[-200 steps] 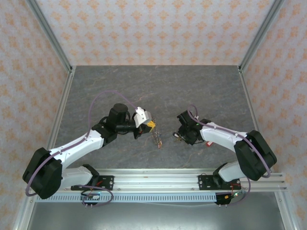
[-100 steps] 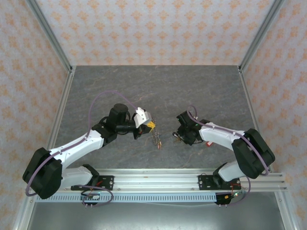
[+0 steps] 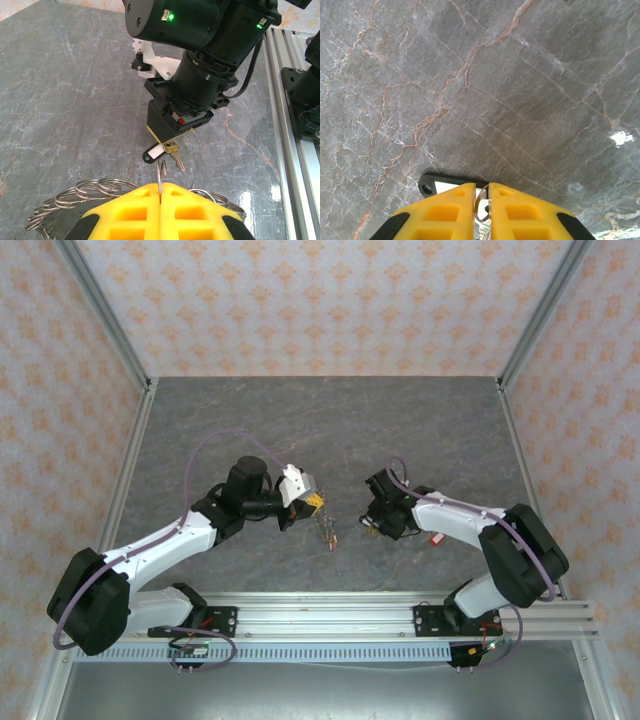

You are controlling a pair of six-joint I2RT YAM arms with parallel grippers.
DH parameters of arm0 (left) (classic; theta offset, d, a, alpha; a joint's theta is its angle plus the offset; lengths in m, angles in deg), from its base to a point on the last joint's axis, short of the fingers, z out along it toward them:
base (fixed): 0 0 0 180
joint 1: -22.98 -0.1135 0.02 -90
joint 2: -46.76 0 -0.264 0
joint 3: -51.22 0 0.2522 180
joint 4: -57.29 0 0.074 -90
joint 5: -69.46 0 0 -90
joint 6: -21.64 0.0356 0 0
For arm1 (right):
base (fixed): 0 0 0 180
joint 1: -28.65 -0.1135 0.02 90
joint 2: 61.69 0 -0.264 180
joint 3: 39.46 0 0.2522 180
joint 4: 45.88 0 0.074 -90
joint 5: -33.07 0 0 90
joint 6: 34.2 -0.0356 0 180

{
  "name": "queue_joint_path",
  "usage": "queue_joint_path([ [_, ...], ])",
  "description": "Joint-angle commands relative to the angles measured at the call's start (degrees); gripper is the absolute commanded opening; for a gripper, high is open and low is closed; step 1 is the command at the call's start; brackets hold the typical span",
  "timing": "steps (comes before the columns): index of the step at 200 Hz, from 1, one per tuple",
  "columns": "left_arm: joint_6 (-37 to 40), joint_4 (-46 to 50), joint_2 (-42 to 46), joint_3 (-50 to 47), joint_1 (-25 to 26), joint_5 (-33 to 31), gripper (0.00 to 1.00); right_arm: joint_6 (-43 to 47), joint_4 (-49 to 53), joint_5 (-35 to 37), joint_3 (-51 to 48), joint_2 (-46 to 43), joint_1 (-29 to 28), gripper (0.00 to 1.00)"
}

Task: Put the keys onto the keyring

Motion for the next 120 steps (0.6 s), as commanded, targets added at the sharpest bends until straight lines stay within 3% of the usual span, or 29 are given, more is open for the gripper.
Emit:
queue_joint_path([
  [1,0.5,-1.1,0.7,2.2,0.6,-0.1,0.0,2.1,3.6,1.8,1.8,0.5,0.2,0.1],
  [12,0.5,-1.1,0.8,2.2,0.6,-0.1,0.0,3.0,5.1,3.0,2.3,0.4,0.2,0.1],
  [22,0.5,-0.9,0.8,2.3,0.5,-0.1,0.0,4.7,6.5,3.4,3.0,0.4,0.2,0.0],
  [36,0.6,-0.7,0.8,2.3,0.6,-0.2,0.0,6.5,8.5,4.3,3.8,0.4,0.2,0.0],
  [120,0.3,-0.9,1.0,2.2,0.6,0.0,0.0,13.4,11.1,5.0,5.6,2.6,0.3,0.1],
])
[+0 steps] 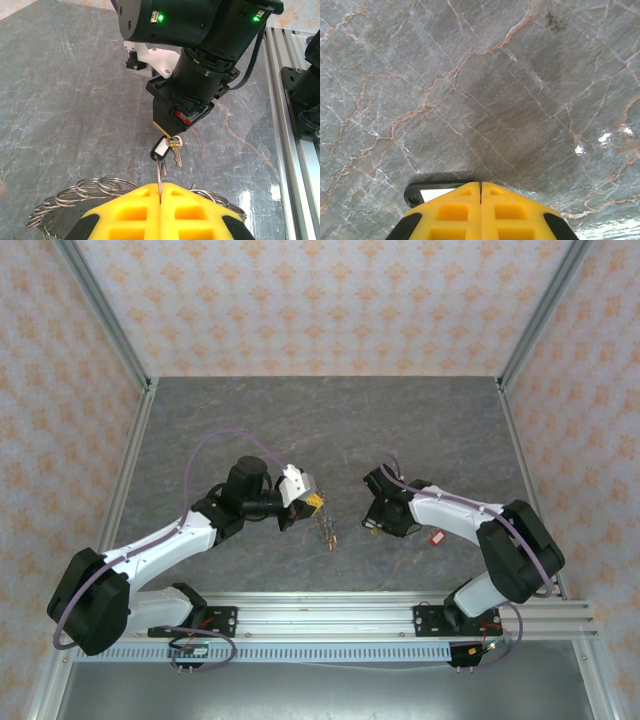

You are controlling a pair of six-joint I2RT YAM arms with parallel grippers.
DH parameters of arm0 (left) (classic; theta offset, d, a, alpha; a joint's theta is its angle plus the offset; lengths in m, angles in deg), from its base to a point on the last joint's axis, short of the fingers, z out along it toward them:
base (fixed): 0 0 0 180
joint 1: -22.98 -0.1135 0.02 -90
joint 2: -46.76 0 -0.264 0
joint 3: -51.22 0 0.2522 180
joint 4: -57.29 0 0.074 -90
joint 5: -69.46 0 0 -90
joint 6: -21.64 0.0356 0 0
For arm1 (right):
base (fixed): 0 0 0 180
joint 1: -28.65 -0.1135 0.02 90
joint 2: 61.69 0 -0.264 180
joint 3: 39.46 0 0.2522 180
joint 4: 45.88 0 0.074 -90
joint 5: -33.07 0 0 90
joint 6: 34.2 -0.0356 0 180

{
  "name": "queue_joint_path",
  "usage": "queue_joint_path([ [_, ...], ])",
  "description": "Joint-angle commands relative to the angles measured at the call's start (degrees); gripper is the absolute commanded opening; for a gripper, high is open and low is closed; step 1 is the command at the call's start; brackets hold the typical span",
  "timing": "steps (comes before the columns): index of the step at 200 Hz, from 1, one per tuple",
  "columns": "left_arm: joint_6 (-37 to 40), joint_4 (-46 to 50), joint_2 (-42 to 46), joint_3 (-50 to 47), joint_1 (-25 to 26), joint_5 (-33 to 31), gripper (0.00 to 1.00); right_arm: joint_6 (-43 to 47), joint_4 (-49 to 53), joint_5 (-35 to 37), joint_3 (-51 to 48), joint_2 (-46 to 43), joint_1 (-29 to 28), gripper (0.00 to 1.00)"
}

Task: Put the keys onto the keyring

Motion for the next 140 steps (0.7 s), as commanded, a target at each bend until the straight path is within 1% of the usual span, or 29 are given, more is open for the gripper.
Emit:
queue_joint_path([
  [1,0.3,-1.1,1.0,2.2,0.6,0.0,0.0,2.2,3.0,2.1,1.7,0.8,0.3,0.1],
  [110,0.5,-1.1,0.3,2.5,0.6,0.3,0.0,1.4,3.5,1.4,2.3,0.0,0.3,0.12],
  [136,0.5,-1.2,0.4,2.3,0.6,0.3,0.0,1.3,3.4,1.1,2.2,-0.1,0.2,0.08],
  [140,0.4,-1.2,0.4,2.3,0.6,0.3,0.0,1.4,3.3,1.0,2.2,-0.3,0.3,0.04],
])
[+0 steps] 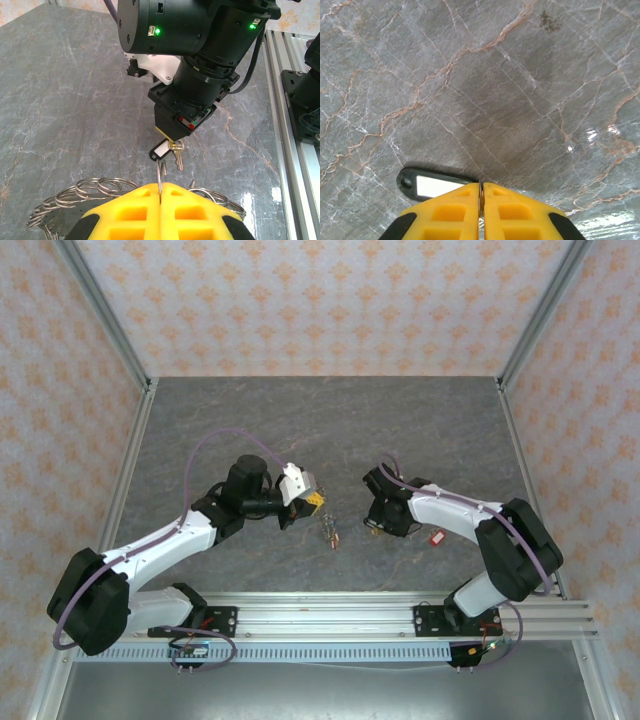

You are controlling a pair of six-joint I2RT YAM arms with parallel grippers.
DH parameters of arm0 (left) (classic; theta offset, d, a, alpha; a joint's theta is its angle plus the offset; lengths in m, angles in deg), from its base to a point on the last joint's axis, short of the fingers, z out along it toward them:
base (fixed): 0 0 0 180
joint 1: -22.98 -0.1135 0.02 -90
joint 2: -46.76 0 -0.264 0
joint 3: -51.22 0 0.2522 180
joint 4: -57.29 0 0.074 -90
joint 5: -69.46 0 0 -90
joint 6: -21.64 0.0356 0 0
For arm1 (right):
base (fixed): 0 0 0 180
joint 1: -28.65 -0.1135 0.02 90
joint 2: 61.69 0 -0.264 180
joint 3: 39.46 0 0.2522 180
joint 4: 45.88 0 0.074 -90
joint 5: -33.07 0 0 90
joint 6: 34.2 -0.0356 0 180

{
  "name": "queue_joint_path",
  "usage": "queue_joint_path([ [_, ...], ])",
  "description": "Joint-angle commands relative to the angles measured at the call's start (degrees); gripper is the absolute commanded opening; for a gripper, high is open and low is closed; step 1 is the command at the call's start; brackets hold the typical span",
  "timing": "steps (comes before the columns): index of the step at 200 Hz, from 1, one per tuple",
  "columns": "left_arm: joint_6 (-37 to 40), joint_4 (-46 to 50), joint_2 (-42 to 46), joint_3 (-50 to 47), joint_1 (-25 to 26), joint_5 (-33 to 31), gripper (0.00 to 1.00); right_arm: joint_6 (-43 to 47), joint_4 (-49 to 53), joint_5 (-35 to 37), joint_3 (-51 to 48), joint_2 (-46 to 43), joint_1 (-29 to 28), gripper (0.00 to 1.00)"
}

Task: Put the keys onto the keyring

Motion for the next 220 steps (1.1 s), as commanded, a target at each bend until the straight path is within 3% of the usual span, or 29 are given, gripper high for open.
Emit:
queue_joint_path([
  [1,0.5,-1.3,0.4,1.6,0.6,0.3,0.0,0.3,1.6,0.8,1.5,-0.7,0.3,0.03],
  [28,0.6,-1.2,0.6,1.6,0.6,0.1,0.0,2.6,0.6,0.6,1.1,-3.2,0.2,0.0],
  [57,0.6,-1.2,0.8,1.6,0.6,0.3,0.0,12.6,-2.9,0.4,0.2,-10.6,0.2,0.0],
  [107,0.3,-1.1,1.5,1.4,0.6,0.9,0.0,39.3,-19.6,-9.8,-9.4,-32.4,0.2,0.0],
  [136,-0.2,-1.2,2.0,1.4,0.6,1.7,0.0,51.2,-25.4,-17.9,-13.6,-40.2,-0.1,0.0],
  [160,-0.4,-0.7,2.5,1.5,0.8,2.7,0.0,60.3,-27.5,-23.8,-16.4,-43.5,-0.4,0.0],
  [220,-0.2,-0.1,2.2,2.0,2.0,4.2,0.0,68.0,-32.2,-27.0,-17.7,-42.8,-1.2,0.0],
])
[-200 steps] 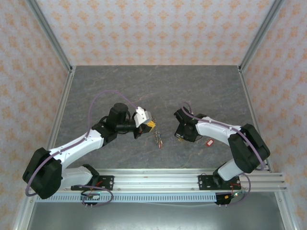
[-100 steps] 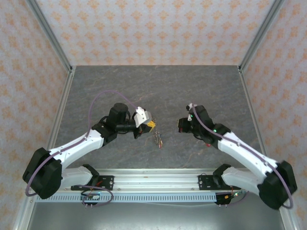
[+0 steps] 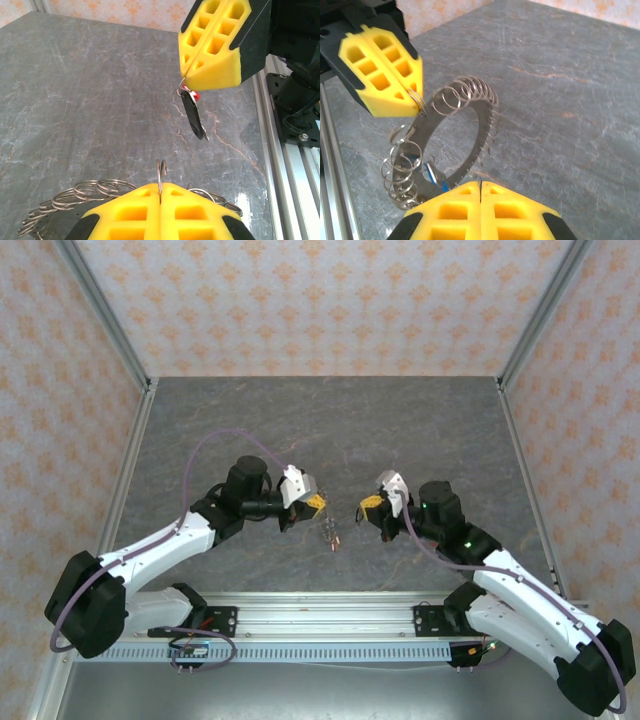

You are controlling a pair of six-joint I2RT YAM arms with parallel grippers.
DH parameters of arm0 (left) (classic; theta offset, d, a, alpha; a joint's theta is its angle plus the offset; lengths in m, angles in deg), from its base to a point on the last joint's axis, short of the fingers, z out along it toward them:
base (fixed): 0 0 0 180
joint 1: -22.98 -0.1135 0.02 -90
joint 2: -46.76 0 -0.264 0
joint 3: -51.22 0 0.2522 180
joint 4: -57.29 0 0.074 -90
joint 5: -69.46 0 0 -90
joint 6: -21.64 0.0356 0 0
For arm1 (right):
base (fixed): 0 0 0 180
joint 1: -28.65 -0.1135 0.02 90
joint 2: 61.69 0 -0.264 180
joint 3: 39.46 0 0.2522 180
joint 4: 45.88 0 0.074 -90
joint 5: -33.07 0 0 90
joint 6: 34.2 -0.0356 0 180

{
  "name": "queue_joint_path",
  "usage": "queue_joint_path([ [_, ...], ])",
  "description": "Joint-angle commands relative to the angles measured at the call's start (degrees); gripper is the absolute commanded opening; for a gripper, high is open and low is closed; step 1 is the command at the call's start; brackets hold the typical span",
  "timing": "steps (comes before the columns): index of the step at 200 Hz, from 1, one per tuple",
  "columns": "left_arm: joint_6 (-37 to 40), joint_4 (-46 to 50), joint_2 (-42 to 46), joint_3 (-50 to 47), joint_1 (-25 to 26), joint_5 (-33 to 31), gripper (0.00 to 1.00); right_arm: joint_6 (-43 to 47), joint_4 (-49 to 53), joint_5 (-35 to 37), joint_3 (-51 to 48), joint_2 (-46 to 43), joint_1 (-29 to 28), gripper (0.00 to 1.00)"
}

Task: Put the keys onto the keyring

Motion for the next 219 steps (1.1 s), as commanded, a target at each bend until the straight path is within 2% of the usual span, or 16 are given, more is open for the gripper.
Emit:
queue_joint_path([
  [1,-0.2,-0.5,1.1,1.9,1.0,2.3,0.0,7.4,-5.2,-3.7,-0.5,0.5,-0.8,0.0],
  [32,-0.2,-0.7,0.1,2.3,2.1,2.3,0.0,11.7,-5.7,-2.6,0.3,1.7,-1.1,0.0],
  [62,-0.2,-0.8,-0.2,2.5,2.4,2.1,0.0,13.5,-4.8,-6.3,1.7,3.1,-1.2,0.0],
  [97,-0.3,-1.2,-0.6,2.7,2.5,1.5,0.0,11.7,-5.1,-13.0,2.8,5.7,-1.2,0.0],
  [121,-0.2,-0.9,-0.9,3.0,2.6,1.4,0.0,8.2,-11.1,-14.7,2.1,6.2,-1.4,0.0],
  [219,-0.1,-0.7,-1.6,4.0,2.8,1.5,0.0,6.0,-14.5,-13.5,3.2,8.9,-2.6,0.0],
])
